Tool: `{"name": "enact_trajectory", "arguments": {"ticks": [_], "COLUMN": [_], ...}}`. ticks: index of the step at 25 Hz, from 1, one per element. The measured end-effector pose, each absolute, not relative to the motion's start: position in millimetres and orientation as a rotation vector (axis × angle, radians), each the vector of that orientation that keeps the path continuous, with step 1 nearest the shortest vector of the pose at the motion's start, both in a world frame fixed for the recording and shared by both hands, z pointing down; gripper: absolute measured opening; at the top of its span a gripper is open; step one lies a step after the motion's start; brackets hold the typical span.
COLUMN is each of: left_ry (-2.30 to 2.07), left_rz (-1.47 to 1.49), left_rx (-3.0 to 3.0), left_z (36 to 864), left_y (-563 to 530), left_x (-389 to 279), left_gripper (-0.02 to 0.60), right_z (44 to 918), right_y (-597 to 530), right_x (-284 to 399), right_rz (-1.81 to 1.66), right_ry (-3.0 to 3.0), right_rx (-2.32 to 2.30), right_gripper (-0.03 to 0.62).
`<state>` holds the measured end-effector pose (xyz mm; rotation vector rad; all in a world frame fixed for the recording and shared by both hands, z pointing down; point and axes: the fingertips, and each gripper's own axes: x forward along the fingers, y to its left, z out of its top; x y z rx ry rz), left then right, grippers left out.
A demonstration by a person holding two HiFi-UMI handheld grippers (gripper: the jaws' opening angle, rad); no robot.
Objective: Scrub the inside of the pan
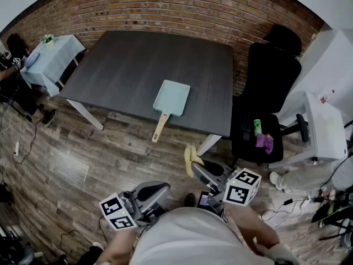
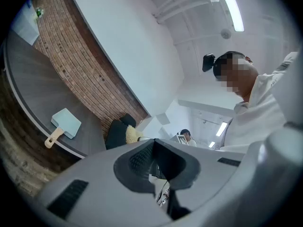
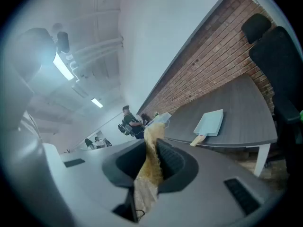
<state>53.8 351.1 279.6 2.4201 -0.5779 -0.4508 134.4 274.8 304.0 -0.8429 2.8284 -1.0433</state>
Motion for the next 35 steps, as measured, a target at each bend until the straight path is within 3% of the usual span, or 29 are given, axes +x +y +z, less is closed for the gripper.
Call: {"name": "enact_trajectory", "arguments": {"ticks": [17, 35], "left_ry": [-0.619, -0.756], "left_rz": [-0.46, -0.45], "left_rx": [2.385, 2.34], "left_z": [284.9, 301.1], "left_y": [347.3, 335.2], "left_x": [73.1, 131.6], "left_gripper": [0.008, 0.009], "right_z": [308.4, 330.1], "right_y": [274.0, 260.4], "right_x": [157.5, 230.2], "right_rz": [-1.046, -1.114], "right_ry": [2.848, 2.856], "right_rx": [-0.811, -0.743], "right_gripper": [0.075, 0.077]}}
